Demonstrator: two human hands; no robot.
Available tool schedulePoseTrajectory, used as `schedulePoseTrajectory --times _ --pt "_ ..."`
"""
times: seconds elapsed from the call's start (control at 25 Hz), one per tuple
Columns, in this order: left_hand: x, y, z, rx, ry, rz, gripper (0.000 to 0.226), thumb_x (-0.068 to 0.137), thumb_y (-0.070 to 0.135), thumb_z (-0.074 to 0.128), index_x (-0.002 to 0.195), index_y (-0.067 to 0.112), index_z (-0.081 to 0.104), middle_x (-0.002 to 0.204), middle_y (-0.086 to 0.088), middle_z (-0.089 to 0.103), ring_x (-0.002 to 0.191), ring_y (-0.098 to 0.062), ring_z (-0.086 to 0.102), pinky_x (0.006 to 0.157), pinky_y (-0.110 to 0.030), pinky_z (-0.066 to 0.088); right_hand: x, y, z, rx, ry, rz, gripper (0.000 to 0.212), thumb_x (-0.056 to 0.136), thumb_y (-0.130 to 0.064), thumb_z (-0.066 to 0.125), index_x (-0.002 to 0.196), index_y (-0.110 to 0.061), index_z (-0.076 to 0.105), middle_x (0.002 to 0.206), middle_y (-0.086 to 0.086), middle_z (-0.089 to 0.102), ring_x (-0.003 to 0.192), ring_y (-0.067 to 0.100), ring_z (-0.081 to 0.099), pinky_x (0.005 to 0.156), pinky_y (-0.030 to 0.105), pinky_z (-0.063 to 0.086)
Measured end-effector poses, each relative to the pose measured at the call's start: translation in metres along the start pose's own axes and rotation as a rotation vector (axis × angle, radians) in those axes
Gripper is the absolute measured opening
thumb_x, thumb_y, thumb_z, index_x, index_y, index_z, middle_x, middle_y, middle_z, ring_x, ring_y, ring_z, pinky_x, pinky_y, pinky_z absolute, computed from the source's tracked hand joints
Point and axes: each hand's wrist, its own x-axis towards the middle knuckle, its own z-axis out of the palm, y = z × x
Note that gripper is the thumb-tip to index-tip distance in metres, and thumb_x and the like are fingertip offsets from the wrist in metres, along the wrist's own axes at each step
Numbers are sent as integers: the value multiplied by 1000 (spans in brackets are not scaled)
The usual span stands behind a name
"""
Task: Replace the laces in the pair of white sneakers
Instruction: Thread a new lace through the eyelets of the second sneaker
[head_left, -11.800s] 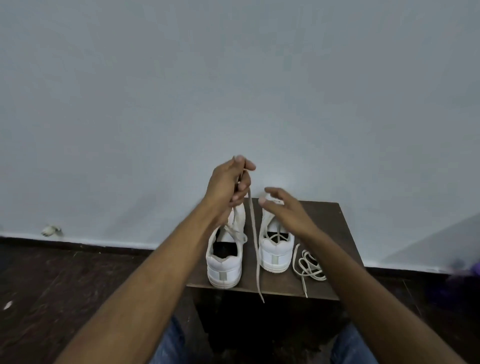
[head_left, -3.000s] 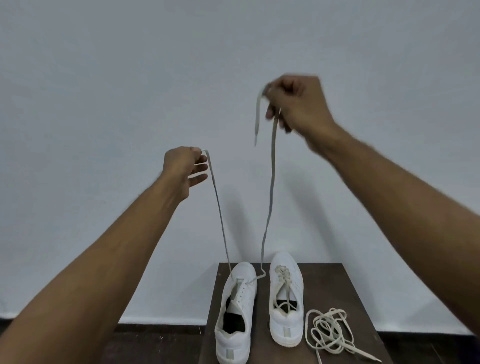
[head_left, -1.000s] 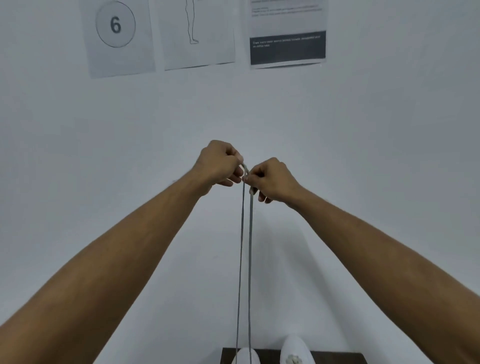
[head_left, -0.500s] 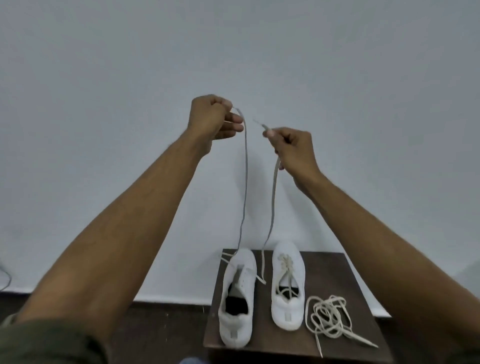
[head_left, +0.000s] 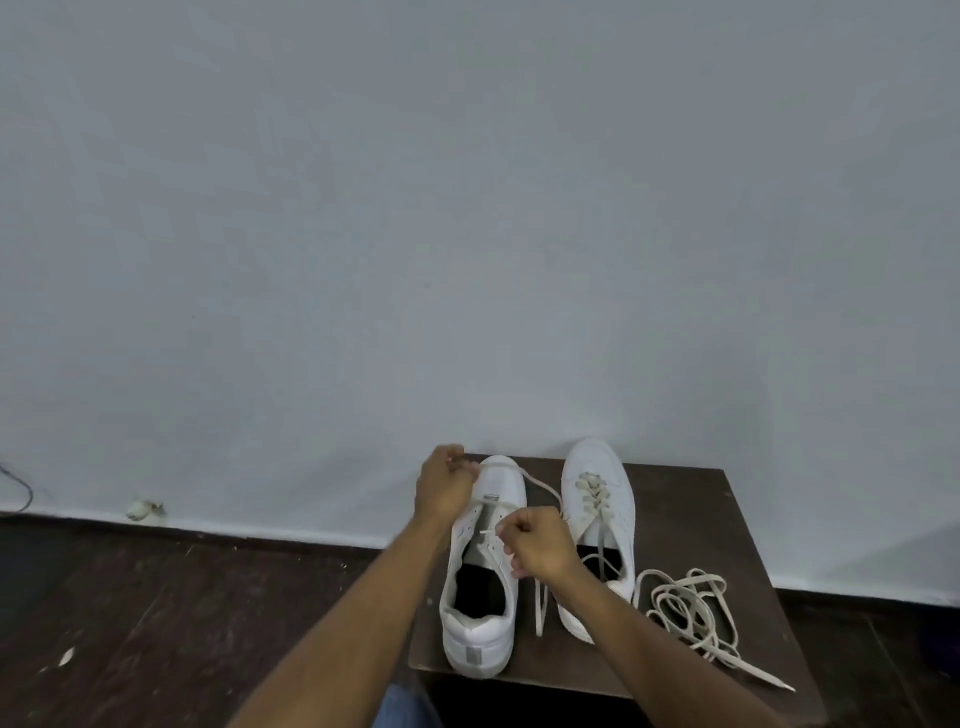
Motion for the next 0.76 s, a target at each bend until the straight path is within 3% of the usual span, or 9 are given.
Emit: schedulePoseTrajectory --times 0.08,0.24,0.36,0.44,0.52,0.6,0.76 --pt "-8 -40 7 199 -4 -11 23 84 17 64 106 22 58 111 0 65 101 -18 61 92 -37 49 16 9 9 -98 39 -28 28 89 -7 57 67 -21 65 58 0 62 48 18 58 58 38 57" --pt "-14 -70 12 393 -45 72 21 88 24 63 109 21 64 107 5 66 97 -15 62 82 -29 48 41 17 19 -156 125 -21 27 87 -18 58 64 -32 62 63 -5 67 65 26 69 66 47 59" --pt "-3 -71 13 552 -51 153 22 94 22 51 110 22 66 113 2 63 99 -20 62 82 -33 50 47 17 25 -164 146 -36 23 89 -23 61 68 -33 62 72 -5 68 75 25 70 71 44 59" --pt "0 -72 13 640 -69 160 24 98 25 45 110 25 66 116 1 58 101 -21 60 81 -33 48 47 18 27 -219 120 -71 12 89 -24 62 82 -28 70 83 -4 72 83 20 69 75 35 56" --pt "2 -75 13 631 -78 141 28 99 24 41 111 28 66 115 4 57 104 -21 60 82 -33 46 47 21 29 -304 103 -115 13 90 -24 61 95 -24 73 91 -4 74 87 16 68 76 30 53" --pt "1 -77 14 570 -92 104 32 97 24 39 110 33 66 111 9 60 102 -19 61 84 -34 48 46 23 31 -359 119 -130 14 91 -25 59 94 -25 73 91 -4 74 87 17 67 76 33 54" --pt "-8 -86 12 456 -79 -2 34 99 34 39 126 42 57 133 12 55 116 -19 57 95 -33 42 40 28 37 -281 162 -4 13 94 -31 55 88 -29 67 93 -6 71 88 18 66 75 31 51"
